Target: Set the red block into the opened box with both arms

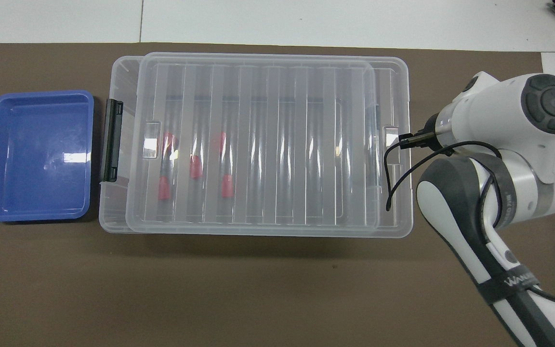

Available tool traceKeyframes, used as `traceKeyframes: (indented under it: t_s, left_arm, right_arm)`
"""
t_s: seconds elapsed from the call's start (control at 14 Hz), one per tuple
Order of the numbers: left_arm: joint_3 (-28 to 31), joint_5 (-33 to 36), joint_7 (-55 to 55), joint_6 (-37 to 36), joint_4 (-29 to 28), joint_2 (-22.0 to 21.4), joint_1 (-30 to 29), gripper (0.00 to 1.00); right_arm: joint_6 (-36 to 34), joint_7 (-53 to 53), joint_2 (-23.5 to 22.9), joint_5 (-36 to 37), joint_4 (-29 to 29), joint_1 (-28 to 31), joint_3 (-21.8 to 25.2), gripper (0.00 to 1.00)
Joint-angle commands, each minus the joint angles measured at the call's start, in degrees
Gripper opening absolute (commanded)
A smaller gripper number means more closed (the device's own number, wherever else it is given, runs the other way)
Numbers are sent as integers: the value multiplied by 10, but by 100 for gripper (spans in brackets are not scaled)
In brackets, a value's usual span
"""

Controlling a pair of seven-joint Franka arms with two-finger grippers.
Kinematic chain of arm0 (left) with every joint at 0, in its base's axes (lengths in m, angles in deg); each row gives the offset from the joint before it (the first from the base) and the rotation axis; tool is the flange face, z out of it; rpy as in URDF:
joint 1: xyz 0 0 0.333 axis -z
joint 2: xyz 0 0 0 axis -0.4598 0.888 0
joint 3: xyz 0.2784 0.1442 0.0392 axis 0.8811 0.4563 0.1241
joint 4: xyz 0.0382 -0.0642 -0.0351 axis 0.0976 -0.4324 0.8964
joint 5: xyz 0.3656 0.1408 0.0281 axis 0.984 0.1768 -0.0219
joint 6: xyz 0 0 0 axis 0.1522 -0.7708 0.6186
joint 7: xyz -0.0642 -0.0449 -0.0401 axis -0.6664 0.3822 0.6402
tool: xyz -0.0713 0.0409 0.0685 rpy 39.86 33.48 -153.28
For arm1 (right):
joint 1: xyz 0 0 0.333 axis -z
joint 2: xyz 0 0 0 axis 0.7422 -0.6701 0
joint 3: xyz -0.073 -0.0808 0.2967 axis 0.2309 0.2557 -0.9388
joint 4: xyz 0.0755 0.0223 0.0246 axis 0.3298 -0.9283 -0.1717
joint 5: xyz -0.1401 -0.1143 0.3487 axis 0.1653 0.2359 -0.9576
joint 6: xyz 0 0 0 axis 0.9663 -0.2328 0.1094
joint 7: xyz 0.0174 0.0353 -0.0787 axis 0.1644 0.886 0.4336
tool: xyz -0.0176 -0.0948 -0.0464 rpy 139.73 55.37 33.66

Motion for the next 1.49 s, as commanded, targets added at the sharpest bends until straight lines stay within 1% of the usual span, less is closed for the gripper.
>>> traceKeyframes:
  t_s: [0.0,0.07,0.14,0.21,0.36,0.43,0.5,0.57,0.64,0.93,1.42]
  left_arm:
    - [4,-7,8,-3,-21,-22,-3,100]
    - [1,-16,5,-6,-4,-20,3,100]
    - [-1,-46,-3,-14,19,-17,5,100]
    - [-1,-54,-13,-38,41,-12,19,100]
    - [-1,-53,-41,-84,90,5,38,100]
    - [0,-55,-43,-112,126,18,39,100]
    - [1,-46,-44,-114,144,22,47,100]
    - [6,-41,-45,-103,120,16,63,100]
    - [7,-38,-45,-101,114,10,67,100]
    - [5,-38,-46,-98,111,9,82,100]
    - [5,-38,-46,-100,101,4,73,100]
  right_arm:
    - [-7,6,8,-8,-6,-4,-2,0]
    - [-7,7,8,-8,-6,-5,-5,0]
    - [-7,6,8,-10,-6,-10,-5,0]
    - [-7,6,8,-18,-6,-13,-5,0]
    - [-16,12,9,-33,-6,-14,-5,0]
    - [-19,12,9,-36,-6,-16,-6,0]
    - [-19,12,10,-36,-6,-20,-6,0]
    - [-19,12,10,-36,-6,-26,-6,0]
    - [-19,12,10,-36,-5,-28,-7,0]
    - [-19,12,10,-39,-5,-29,-10,0]
    - [-25,9,13,-40,-2,-20,-9,0]
